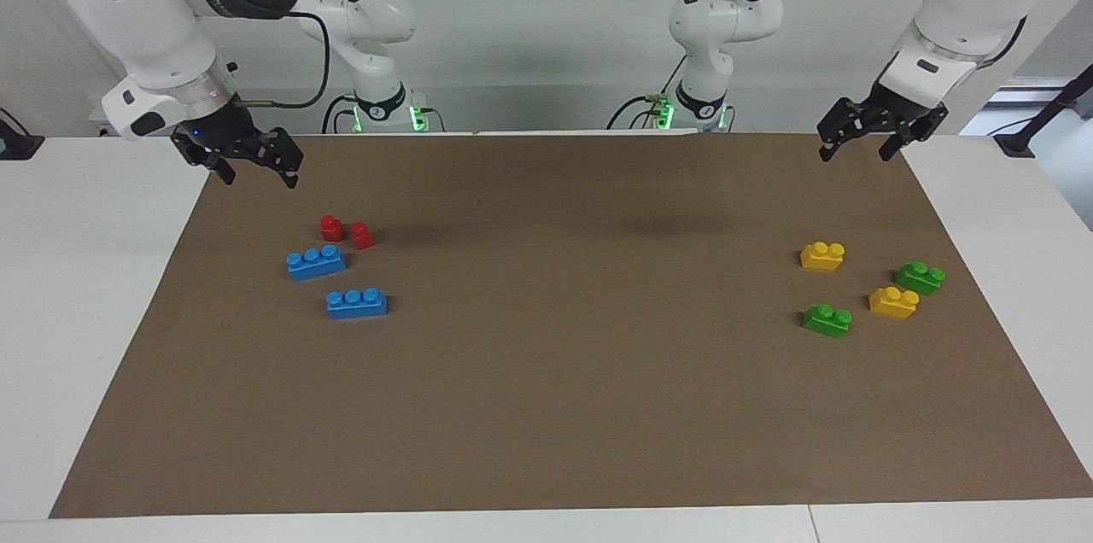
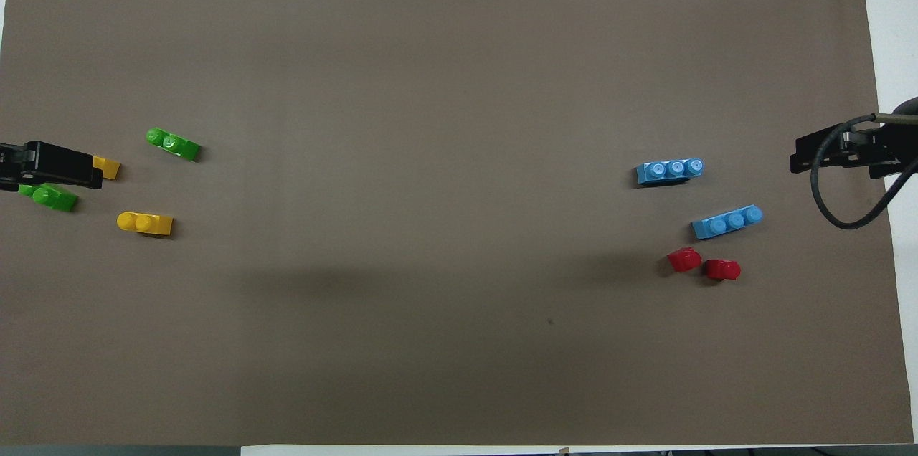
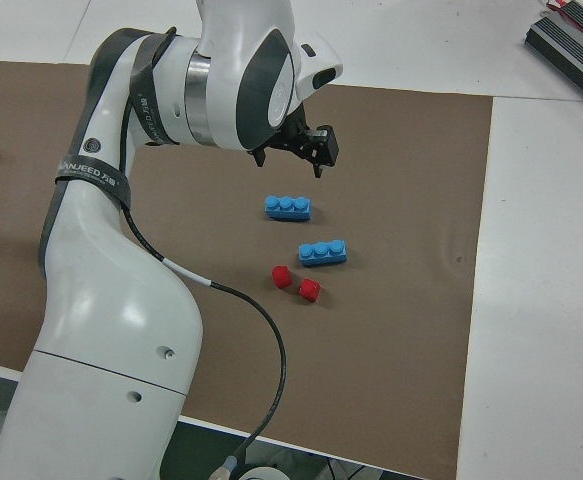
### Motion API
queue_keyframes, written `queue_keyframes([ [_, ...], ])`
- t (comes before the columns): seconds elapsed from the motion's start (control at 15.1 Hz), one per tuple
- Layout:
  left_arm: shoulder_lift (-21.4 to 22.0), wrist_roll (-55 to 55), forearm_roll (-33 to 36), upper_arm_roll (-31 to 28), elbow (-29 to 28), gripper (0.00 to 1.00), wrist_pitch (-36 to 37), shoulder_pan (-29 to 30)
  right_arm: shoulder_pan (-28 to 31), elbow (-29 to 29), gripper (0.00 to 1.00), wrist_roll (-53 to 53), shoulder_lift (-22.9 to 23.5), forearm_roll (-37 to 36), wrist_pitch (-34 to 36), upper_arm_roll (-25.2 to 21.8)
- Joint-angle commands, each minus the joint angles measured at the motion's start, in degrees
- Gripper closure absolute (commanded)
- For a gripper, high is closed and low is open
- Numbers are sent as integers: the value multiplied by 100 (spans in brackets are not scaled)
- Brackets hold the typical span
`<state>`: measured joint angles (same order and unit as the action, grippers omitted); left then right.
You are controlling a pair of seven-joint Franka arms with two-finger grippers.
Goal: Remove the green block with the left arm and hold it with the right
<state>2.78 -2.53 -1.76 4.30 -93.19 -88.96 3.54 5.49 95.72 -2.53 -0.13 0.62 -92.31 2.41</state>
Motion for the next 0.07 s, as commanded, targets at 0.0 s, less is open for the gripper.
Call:
queue_keyframes([
  [0.0,56,-107,-96,1,29,0,125,33,92,-80,0,157,65,-106,-24,31],
])
